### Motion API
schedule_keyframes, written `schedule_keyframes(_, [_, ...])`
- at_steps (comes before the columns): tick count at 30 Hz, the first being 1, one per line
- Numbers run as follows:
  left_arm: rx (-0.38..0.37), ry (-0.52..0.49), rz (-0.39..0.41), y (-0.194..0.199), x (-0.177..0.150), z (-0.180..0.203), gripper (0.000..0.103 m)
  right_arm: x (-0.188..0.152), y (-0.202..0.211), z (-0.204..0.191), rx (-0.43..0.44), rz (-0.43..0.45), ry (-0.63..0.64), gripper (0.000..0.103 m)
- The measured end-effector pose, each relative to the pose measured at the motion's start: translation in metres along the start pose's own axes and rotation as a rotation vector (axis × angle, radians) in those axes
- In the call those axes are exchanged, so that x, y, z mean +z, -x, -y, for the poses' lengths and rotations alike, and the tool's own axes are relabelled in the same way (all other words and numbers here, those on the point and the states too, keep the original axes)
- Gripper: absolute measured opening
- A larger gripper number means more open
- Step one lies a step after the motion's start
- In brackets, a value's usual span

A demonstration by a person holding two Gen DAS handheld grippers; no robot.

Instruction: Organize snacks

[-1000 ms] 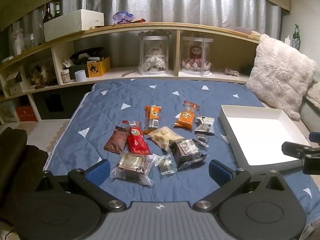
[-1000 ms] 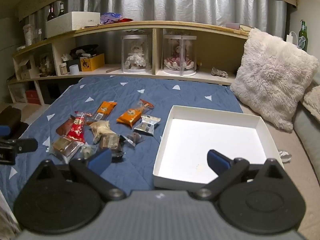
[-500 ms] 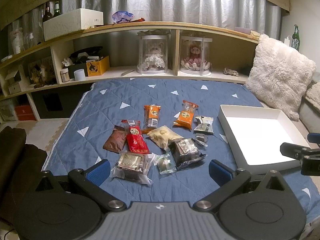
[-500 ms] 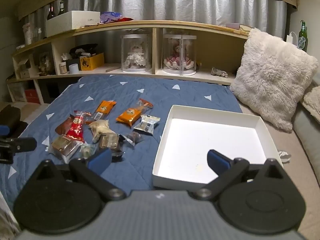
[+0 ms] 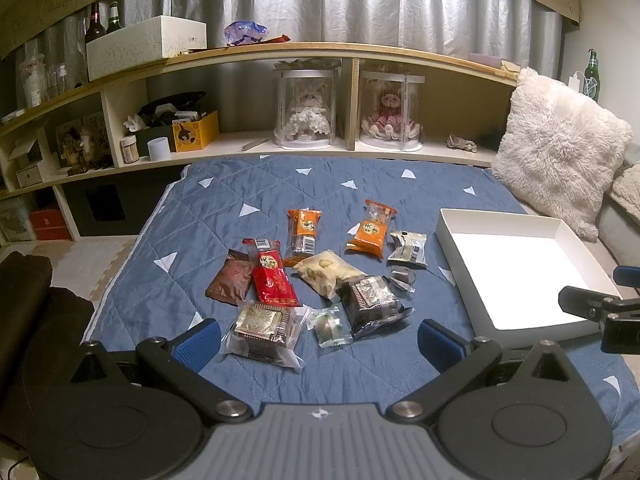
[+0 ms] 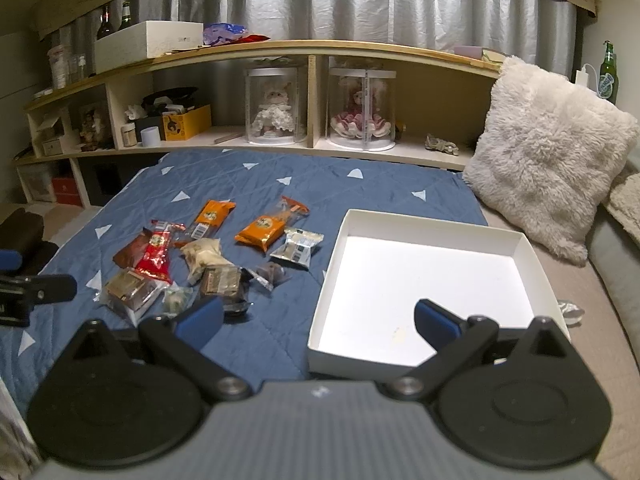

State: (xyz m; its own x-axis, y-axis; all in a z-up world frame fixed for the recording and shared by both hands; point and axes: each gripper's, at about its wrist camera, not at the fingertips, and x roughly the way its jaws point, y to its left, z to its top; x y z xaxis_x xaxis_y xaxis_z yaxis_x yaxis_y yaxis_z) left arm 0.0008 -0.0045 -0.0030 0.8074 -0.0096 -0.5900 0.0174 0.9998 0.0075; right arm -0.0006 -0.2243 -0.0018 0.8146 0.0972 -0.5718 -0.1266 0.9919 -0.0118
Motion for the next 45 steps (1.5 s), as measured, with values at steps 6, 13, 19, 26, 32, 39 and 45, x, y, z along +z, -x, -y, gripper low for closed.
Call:
schedule_keyframes(6, [0.000, 0.000, -0.001, 0.0000, 0.0004, 0.0001, 0.103, -0.0002, -0.0001, -0.0008, 0.001, 0.000, 0.001, 0.102])
schedule_keyframes(13, [-0.002, 0.001, -0.002, -0.0001, 0.0005, -0.0001, 0.103, -0.0003, -0.0009, -0.0013, 0.003, -0.002, 0.002, 0.102])
schedule_keyframes(19, [-0.002, 0.001, -0.002, -0.0011, -0.0008, 0.0013, 0.103, -0.0004, -0.0007, -0.0012, 0.002, -0.001, 0.002, 0.102])
schedule_keyframes(26, [-0.003, 0.002, -0.002, -0.0012, -0.0006, 0.0010, 0.103, -0.0006, -0.0010, -0.0015, 0.002, -0.002, 0.003, 0.102])
schedule_keyframes(32, [-0.003, 0.002, -0.002, -0.0014, -0.0007, 0.0015, 0.103, -0.0023, -0.0015, -0.0031, 0.003, -0.004, 0.006, 0.102])
schedule_keyframes(39, [-0.003, 0.003, -0.004, -0.0014, -0.0004, 0.0008, 0.103, -0.0017, -0.0015, -0.0030, 0.003, -0.004, 0.005, 0.102])
schedule_keyframes(45, [-0.004, 0.004, -0.003, -0.0014, -0.0005, 0.0006, 0.103, -0.0019, -0.0017, -0.0033, 0.005, -0.005, 0.004, 0.102])
